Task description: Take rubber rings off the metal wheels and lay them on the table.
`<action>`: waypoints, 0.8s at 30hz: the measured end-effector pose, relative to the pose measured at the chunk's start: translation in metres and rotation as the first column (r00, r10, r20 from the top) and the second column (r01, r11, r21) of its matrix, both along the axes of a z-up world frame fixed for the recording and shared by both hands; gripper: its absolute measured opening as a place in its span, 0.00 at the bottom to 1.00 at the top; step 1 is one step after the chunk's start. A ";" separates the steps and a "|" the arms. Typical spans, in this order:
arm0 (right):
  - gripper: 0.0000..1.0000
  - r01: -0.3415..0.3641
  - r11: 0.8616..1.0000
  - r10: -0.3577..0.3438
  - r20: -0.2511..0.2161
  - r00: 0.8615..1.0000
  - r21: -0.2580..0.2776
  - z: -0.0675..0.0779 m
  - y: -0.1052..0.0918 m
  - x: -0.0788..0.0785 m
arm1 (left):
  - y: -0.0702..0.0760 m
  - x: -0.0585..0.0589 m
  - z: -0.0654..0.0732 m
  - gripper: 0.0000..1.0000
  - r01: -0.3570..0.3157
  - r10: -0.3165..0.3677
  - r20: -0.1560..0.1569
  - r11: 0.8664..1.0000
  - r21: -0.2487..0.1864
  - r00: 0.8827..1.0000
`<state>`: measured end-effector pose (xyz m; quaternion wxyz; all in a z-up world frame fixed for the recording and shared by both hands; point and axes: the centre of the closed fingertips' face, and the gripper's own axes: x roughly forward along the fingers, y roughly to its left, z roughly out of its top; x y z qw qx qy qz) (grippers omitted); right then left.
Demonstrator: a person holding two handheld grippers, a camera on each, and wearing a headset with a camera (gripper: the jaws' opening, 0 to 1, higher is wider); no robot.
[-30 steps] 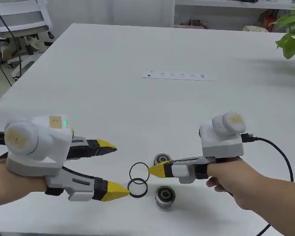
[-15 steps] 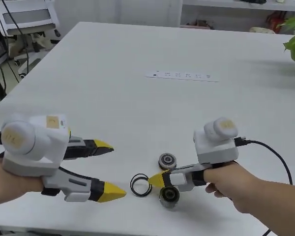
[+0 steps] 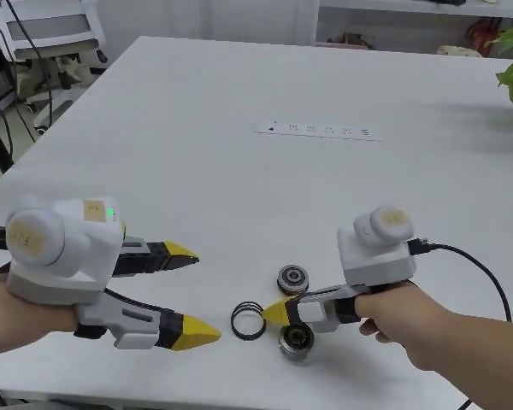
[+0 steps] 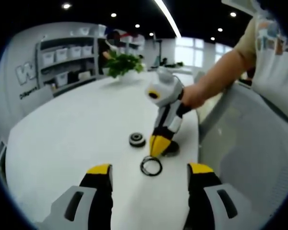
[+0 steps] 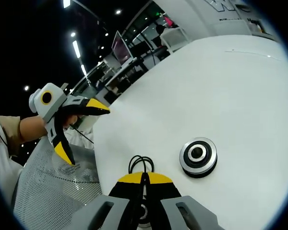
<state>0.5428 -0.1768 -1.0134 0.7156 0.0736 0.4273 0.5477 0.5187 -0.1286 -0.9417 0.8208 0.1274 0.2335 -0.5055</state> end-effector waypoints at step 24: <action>0.22 0.060 0.996 -0.067 0.107 0.992 0.066 0.032 -0.018 0.020 | -0.007 0.009 0.002 0.63 0.011 -0.011 -0.003 1.000 0.008 1.000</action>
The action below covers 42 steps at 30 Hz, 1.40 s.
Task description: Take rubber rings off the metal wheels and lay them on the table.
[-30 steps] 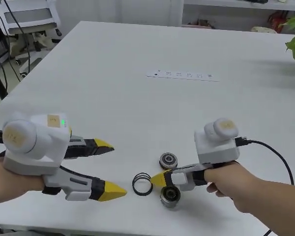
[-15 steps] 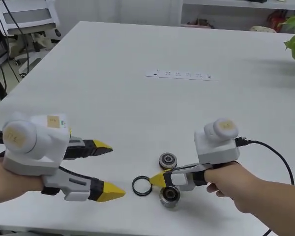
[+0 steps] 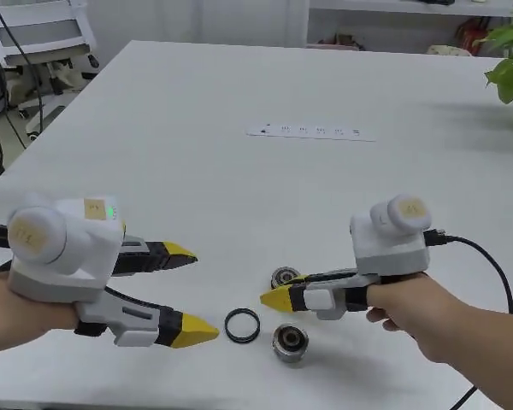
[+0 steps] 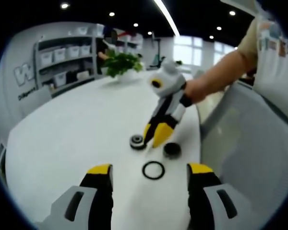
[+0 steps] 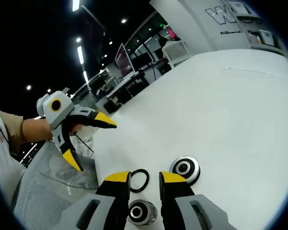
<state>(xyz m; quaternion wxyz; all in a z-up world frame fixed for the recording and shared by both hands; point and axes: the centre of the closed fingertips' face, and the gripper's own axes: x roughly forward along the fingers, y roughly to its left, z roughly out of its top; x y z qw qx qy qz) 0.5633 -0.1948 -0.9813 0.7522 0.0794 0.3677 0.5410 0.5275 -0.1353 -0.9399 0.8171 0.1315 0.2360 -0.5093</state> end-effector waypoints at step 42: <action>0.28 0.029 0.985 0.015 0.253 0.967 -0.168 -0.024 -0.054 0.033 | -0.055 0.055 -0.032 0.49 -0.016 0.014 -0.068 1.000 -0.024 0.998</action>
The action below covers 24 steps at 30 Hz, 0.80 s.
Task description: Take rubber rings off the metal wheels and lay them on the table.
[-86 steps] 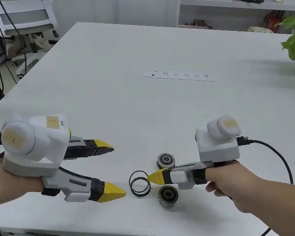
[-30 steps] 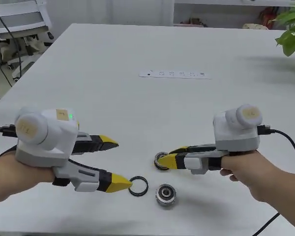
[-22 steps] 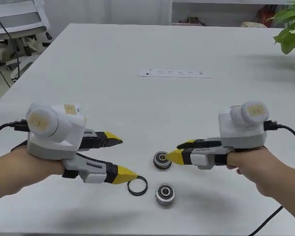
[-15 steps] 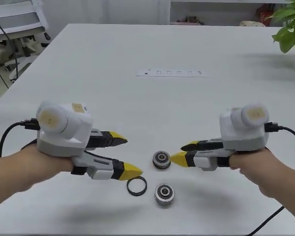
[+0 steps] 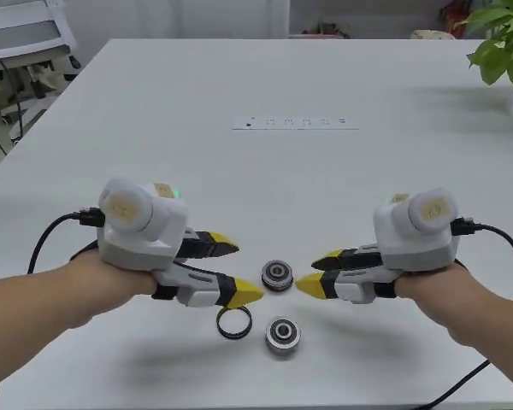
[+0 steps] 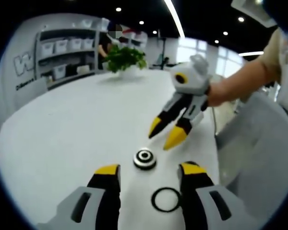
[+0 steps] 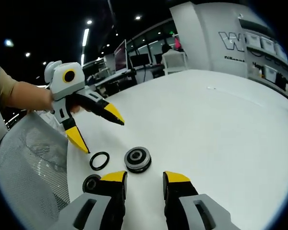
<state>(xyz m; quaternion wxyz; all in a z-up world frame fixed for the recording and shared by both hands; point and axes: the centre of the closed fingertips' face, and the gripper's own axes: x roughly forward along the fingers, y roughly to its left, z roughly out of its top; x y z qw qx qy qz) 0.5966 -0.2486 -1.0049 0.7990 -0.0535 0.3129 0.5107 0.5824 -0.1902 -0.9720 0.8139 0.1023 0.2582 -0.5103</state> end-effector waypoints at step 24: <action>0.28 -0.007 1.000 0.007 -0.012 1.000 0.001 -0.007 0.000 -0.002 | -0.028 0.017 -0.025 0.30 -0.008 0.009 -0.034 1.000 0.016 0.999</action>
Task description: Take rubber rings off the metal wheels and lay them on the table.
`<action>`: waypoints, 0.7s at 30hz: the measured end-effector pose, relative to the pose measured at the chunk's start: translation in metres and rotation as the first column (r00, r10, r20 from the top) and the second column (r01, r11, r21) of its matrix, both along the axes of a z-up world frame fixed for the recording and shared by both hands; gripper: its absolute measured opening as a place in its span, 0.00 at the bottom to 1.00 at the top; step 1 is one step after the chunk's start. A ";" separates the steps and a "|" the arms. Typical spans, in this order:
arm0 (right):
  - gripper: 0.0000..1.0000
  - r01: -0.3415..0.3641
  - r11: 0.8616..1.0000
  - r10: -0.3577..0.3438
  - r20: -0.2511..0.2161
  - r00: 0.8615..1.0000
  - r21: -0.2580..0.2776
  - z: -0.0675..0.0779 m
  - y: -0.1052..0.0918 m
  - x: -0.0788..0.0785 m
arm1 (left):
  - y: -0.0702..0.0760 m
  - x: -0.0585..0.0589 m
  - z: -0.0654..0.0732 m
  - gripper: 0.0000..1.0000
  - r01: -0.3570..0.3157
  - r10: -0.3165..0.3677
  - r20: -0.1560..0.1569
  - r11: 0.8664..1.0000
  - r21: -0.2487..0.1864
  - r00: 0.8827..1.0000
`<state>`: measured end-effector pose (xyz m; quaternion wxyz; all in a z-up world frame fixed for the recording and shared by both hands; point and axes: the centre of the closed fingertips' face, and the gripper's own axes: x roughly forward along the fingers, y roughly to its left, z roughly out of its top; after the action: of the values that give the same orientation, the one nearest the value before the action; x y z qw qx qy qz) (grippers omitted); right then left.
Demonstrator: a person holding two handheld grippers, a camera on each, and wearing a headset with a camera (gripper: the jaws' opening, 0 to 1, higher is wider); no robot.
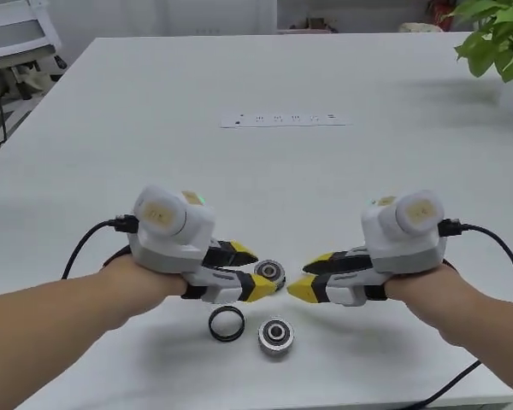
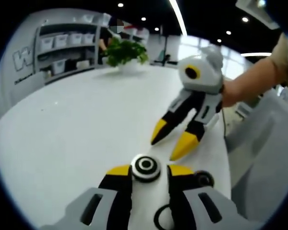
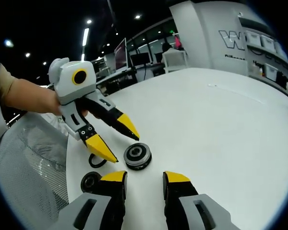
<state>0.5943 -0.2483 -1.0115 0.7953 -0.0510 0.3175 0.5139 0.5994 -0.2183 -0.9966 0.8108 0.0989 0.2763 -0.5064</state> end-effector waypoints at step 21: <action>0.25 -0.033 0.999 0.033 0.018 0.999 0.006 -0.002 0.012 -0.001 | -0.005 0.004 -0.004 0.14 0.004 -0.007 0.062 0.998 0.062 0.998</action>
<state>0.5932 -0.2359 -1.0138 0.7895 -0.0584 0.3081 0.5276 0.6031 -0.2229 -1.0008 0.8142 0.1403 0.2661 -0.4966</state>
